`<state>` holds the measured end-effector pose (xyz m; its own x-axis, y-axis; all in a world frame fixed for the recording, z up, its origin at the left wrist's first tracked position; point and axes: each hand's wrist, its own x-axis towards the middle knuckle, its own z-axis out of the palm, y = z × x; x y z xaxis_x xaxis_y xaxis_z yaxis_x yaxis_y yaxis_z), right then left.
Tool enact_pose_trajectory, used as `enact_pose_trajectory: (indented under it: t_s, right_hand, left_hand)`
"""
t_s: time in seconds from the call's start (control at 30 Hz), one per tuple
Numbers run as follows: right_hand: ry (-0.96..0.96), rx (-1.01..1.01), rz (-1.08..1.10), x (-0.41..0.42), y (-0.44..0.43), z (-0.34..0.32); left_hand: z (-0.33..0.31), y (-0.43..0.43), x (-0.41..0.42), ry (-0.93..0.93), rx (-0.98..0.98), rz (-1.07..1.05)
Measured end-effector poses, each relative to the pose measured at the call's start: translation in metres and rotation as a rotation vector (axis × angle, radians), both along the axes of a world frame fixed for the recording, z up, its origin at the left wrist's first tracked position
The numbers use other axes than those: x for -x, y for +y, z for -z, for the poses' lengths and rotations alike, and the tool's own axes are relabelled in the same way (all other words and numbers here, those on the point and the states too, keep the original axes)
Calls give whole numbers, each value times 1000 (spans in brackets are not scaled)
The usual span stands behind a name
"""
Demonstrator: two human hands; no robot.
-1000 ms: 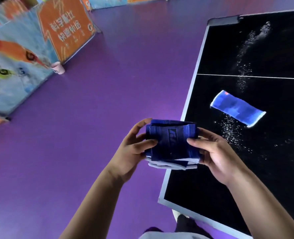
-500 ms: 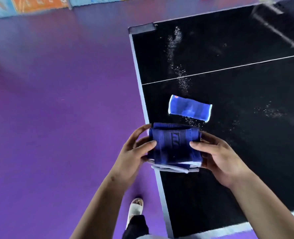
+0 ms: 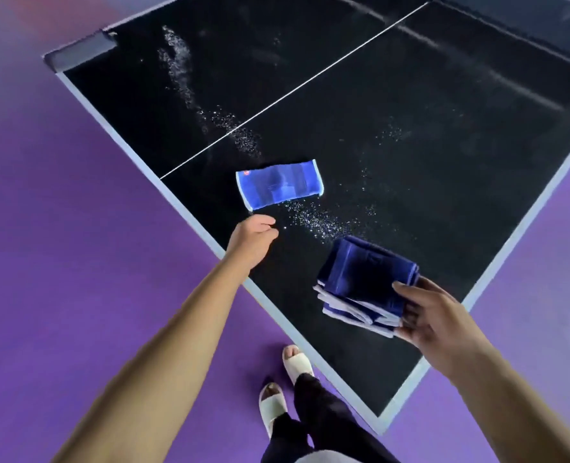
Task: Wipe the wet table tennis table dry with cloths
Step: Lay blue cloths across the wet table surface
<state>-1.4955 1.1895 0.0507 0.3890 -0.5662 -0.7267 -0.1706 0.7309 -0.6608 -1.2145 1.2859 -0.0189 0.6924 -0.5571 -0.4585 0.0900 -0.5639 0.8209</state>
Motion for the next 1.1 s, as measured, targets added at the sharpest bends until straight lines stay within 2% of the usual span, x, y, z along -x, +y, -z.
enact_pose_trajectory:
  t_s: [0.2, 0.3, 0.5, 0.67, 0.77, 0.9, 1.1]
  right_hand:
    - [-43, -73, 33, -14, -30, 41]
    - [-46, -93, 62, -29, -40, 62]
    - [-27, -136, 118, -39, -42, 91]
    - [42, -140, 135, -33, -45, 94]
    - [66, -139, 157, -30, -46, 94]
    - [75, -138, 172, -31, -44, 96]
    - [67, -146, 180, -42, -34, 99]
  left_hand:
    - [37, -79, -58, -377, -292, 256]
    - [52, -116, -82, -497, -370, 393]
    - [66, -163, -105, -514, -563, 418]
    - [80, -170, -113, -566, -727, 449]
    - [82, -170, -118, -550, -751, 445]
    - [82, -174, -131, -521, -785, 549]
    - [87, -171, -146, -500, -707, 578]
